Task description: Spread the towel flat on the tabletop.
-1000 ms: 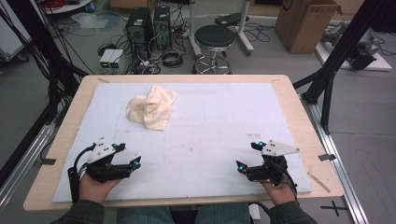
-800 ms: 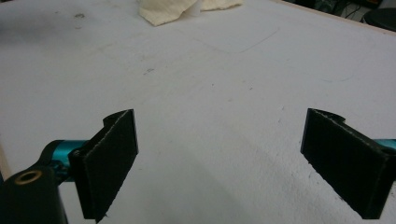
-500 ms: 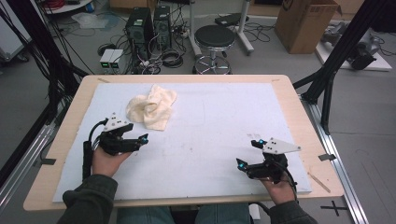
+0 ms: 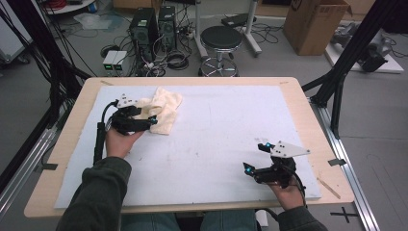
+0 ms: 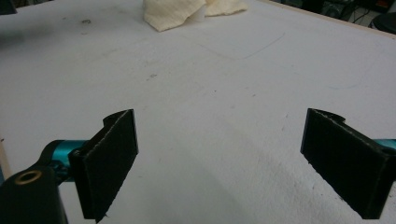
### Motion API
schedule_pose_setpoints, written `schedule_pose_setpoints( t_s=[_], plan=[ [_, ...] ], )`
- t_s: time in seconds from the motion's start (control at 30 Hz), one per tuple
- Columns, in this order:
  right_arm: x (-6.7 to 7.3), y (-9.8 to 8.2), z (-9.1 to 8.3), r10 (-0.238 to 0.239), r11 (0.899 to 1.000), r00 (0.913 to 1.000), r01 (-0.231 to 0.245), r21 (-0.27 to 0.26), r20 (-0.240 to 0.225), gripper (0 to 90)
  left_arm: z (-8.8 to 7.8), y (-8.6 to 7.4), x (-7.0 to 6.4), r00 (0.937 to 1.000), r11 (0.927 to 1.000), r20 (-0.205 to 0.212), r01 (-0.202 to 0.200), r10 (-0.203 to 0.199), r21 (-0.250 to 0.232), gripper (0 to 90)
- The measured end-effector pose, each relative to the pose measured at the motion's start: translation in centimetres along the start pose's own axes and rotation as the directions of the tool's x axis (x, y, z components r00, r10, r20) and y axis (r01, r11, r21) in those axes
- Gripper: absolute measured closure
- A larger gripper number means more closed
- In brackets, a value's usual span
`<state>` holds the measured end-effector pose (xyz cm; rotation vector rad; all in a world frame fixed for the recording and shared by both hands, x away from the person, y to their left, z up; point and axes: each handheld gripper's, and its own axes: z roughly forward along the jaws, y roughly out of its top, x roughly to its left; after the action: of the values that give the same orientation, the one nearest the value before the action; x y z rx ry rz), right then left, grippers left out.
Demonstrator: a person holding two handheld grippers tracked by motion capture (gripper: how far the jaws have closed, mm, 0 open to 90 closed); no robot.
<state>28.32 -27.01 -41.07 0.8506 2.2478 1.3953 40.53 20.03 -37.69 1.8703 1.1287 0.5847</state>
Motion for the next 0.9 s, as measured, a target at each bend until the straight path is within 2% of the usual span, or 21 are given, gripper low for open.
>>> schedule_pose_setpoints(
  t_s=[0.27, 0.33, 0.4, 0.63, 0.77, 0.9],
  plan=[
    [0.0, 0.1, 0.1, 0.003, 1.0, 1.0, -0.003, -0.001, -0.004, 10.4, 2.2, 1.2, 1.0, 0.9991, 0.9995, -0.032, 0.028, -0.028, 0.016, 28.5],
    [-0.1, 0.1, 0.2, 0.0, 1.0, 1.0, 0.0, 0.0, -0.002, 10.4, 2.5, 1.2, 1.2, 0.997, 0.9994, -0.069, 0.035, -0.035, -0.008, 28.2],
    [-0.2, 0.1, 0.2, -0.001, 1.0, 1.0, 0.001, -0.001, -0.001, 10.4, 3.1, 1.0, 1.6, 0.9945, 0.9966, -0.067, 0.08, -0.081, -0.019, 27.2],
    [-0.2, 0.0, 0.2, -0.002, 1.0, 1.0, 0.002, 0.002, -0.003, 10.4, 4.9, 0.3, 1.6, 0.9939, 0.9974, -0.087, 0.07, -0.068, 0.019, 27.3],
    [-0.2, 0.0, 0.2, 0.0, 1.0, 1.0, 0.0, 0.004, -0.008, 10.4, 5.8, -0.1, 1.8, 0.991, 0.9932, -0.076, 0.113, -0.11, 0.029, 27.5],
    [-0.2, 0.0, 0.3, -0.006, 1.0, 0.9999, 0.006, 0.005, -0.009, 10.4, 6.4, -0.4, 1.9, 0.9896, 0.9911, -0.08, 0.123, -0.119, 0.049, 28.5]
  ],
)
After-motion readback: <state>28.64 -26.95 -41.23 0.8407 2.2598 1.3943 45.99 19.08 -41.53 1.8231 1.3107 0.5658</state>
